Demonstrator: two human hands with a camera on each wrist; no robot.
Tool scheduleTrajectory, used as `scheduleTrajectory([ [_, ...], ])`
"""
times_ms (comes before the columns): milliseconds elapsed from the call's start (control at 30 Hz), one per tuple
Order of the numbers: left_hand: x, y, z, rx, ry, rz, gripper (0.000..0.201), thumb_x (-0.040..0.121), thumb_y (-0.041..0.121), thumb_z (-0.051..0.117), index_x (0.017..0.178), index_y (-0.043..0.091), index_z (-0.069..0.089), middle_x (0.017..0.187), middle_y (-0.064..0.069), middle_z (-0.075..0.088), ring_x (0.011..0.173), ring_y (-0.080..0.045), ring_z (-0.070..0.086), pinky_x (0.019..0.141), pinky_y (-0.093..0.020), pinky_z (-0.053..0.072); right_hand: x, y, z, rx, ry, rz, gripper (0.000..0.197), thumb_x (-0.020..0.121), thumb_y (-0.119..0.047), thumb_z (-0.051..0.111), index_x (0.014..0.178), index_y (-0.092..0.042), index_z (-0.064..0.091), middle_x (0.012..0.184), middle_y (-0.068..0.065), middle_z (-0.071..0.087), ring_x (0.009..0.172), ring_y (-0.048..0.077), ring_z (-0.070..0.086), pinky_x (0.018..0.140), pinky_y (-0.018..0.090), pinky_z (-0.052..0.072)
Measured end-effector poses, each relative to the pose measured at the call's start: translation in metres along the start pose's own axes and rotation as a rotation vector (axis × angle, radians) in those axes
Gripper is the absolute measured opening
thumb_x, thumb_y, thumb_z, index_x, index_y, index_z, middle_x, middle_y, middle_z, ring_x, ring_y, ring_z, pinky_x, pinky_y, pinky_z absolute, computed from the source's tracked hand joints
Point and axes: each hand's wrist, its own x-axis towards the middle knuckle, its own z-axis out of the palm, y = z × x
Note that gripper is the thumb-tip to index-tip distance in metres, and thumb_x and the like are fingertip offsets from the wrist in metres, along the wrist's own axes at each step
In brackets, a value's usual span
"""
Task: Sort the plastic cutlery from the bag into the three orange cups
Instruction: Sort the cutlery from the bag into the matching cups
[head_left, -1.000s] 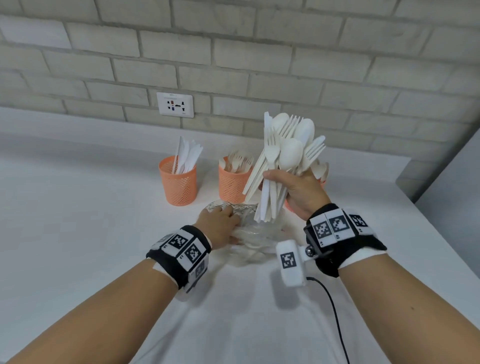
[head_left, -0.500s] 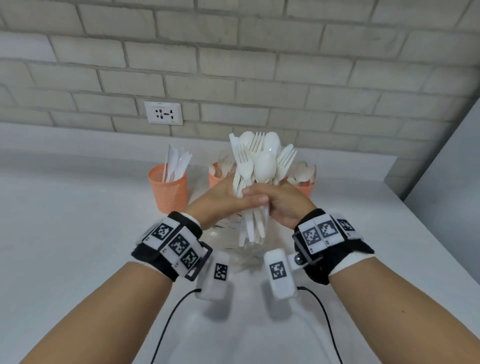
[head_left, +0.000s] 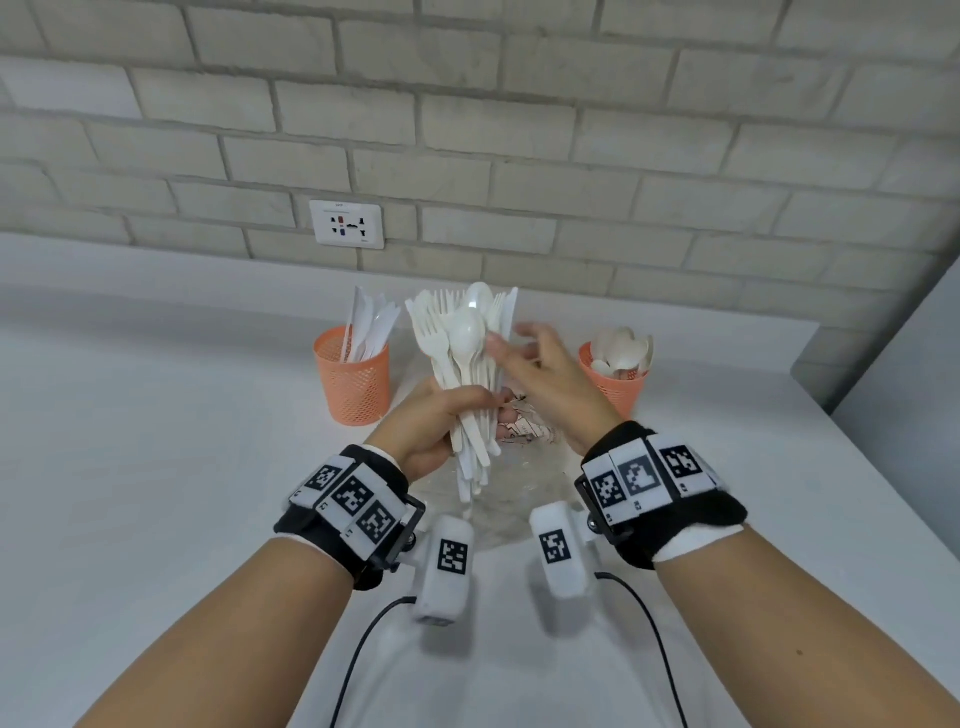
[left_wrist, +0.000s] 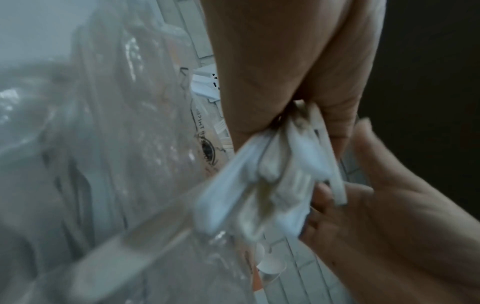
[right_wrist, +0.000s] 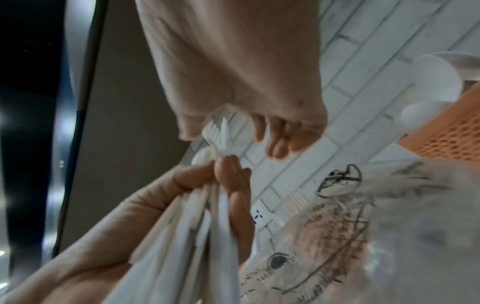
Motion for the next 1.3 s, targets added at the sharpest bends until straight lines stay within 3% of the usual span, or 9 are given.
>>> scheduleTrajectory([
  [100, 0.001, 0.001, -0.01, -0.063, 0.029, -0.043, 0.009, 0.084, -0.006, 0.055, 0.089, -0.002, 0.061, 0.067, -0.008, 0.067, 0.064, -0.019, 0.067, 0.065, -0.031, 0.058, 0.009, 0.004, 0.001, -0.071, 0.224, -0.149, 0.029, 0.09, -0.026, 0.058, 0.115, -0.013, 0.053, 0.085, -0.009, 0.05, 0.074, 0.0, 0.047, 0.069, 0.017, 0.04],
  [200, 0.001, 0.003, -0.015, -0.1, 0.0, -0.04, 0.014, 0.085, -0.006, 0.051, 0.093, -0.001, 0.061, 0.075, -0.01, 0.069, 0.071, -0.019, 0.069, 0.078, -0.034, 0.056, 0.012, 0.004, 0.012, -0.047, 0.091, -0.069, 0.018, 0.09, -0.018, 0.058, 0.106, -0.01, 0.061, 0.077, -0.007, 0.054, 0.063, 0.001, 0.054, 0.058, 0.015, 0.045],
  [300, 0.0, 0.006, -0.019, -0.15, 0.021, -0.01, 0.028, 0.083, -0.01, 0.05, 0.108, -0.003, 0.059, 0.095, -0.019, 0.068, 0.082, -0.026, 0.07, 0.085, -0.042, 0.053, 0.013, 0.001, 0.024, 0.012, 0.022, -0.021, 0.013, 0.091, -0.017, 0.057, 0.095, -0.008, 0.066, 0.076, 0.005, 0.062, 0.062, 0.02, 0.066, 0.058, 0.033, 0.057],
  [433, -0.001, 0.008, -0.029, -0.16, 0.017, 0.0, 0.039, 0.081, -0.009, 0.048, 0.119, -0.002, 0.056, 0.097, -0.016, 0.071, 0.082, -0.026, 0.071, 0.071, -0.038, 0.059, 0.017, -0.005, 0.037, -0.026, -0.034, -0.01, 0.012, 0.089, -0.016, 0.06, 0.093, -0.005, 0.063, 0.082, 0.011, 0.062, 0.078, 0.029, 0.065, 0.072, 0.044, 0.058],
  [533, -0.005, 0.012, -0.037, -0.136, 0.038, 0.029, 0.032, 0.085, -0.012, 0.042, 0.109, 0.001, 0.06, 0.087, -0.016, 0.072, 0.078, -0.027, 0.071, 0.069, -0.037, 0.059, 0.019, -0.009, 0.041, 0.087, -0.117, 0.03, 0.011, 0.091, -0.013, 0.056, 0.095, -0.003, 0.06, 0.081, 0.008, 0.061, 0.065, 0.016, 0.063, 0.06, 0.03, 0.057],
  [667, -0.007, 0.019, -0.053, -0.121, 0.104, 0.063, 0.03, 0.082, -0.012, 0.047, 0.105, -0.001, 0.063, 0.096, -0.022, 0.068, 0.087, -0.031, 0.069, 0.085, -0.045, 0.055, 0.02, -0.016, 0.05, 0.183, -0.17, 0.043, 0.014, 0.095, -0.009, 0.048, 0.086, -0.011, 0.058, 0.069, 0.001, 0.058, 0.04, -0.002, 0.054, 0.04, 0.012, 0.04],
  [967, -0.009, 0.047, -0.114, -0.106, 0.383, 0.047, 0.008, 0.085, -0.006, 0.051, 0.084, 0.0, 0.056, 0.057, -0.01, 0.066, 0.05, -0.015, 0.066, 0.049, -0.024, 0.055, 0.068, -0.051, 0.067, 0.15, 0.152, -0.045, 0.013, 0.096, -0.01, 0.042, 0.098, -0.007, 0.054, 0.084, 0.005, 0.061, 0.057, 0.008, 0.048, 0.052, 0.02, 0.041],
  [1133, -0.008, 0.054, -0.151, -0.09, 0.366, 0.065, 0.032, 0.087, 0.005, 0.058, 0.059, 0.014, 0.071, 0.056, -0.002, 0.06, 0.047, -0.01, 0.059, 0.047, -0.023, 0.051, 0.109, -0.056, 0.089, 0.108, 0.33, -0.191, 0.011, 0.095, -0.005, 0.041, 0.098, -0.005, 0.051, 0.087, 0.01, 0.058, 0.06, 0.007, 0.055, 0.056, 0.015, 0.049],
  [1300, -0.002, 0.049, -0.165, -0.062, 0.33, 0.035, 0.01, 0.086, 0.001, 0.057, 0.088, 0.007, 0.064, 0.059, -0.002, 0.063, 0.049, -0.01, 0.059, 0.049, -0.021, 0.051, 0.135, -0.027, 0.133, -0.094, 0.185, -0.139, 0.012, 0.093, -0.001, 0.043, 0.094, -0.001, 0.055, 0.088, 0.018, 0.064, 0.065, 0.017, 0.059, 0.057, 0.02, 0.048],
])
